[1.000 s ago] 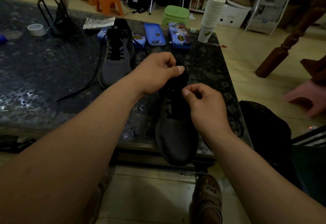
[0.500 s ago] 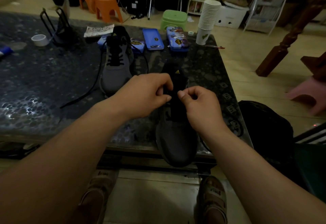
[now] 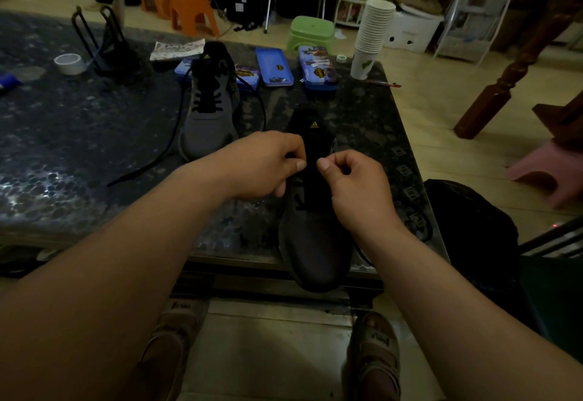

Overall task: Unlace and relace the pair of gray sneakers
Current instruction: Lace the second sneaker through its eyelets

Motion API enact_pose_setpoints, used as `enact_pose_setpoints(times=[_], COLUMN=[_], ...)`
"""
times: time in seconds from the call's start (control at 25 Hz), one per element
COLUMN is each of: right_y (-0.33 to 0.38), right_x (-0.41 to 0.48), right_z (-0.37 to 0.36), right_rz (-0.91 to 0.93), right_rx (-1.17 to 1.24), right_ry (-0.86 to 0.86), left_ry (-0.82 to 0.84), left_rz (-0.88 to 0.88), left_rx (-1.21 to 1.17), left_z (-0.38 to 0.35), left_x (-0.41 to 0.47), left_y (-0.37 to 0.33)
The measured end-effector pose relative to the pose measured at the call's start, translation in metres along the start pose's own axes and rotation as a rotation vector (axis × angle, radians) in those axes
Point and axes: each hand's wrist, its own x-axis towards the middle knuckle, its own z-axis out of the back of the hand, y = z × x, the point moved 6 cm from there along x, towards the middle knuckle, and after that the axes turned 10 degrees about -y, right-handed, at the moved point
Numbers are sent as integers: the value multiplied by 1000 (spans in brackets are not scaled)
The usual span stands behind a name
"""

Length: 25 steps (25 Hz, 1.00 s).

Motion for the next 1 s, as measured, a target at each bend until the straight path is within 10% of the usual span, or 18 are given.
enact_pose_setpoints(times=[0.32,0.52,0.76,1.0], right_y=[3,4,43,47], right_x=[1,13,-11,-5], right_z=[7,25,5,4], right_rz=[23,-48,554,445], right_rx=[-19,-8,-255,-171], right_ry=[23,-31,74,92], left_ry=[-148,-350,-235,-408], left_rz=[-28,212,221,345], left_rx=[-161,-897,-1231,-1310], left_z=[7,27,25,35], left_x=[-2,-6,-20,-18], left_y=[-4,5,-10,17])
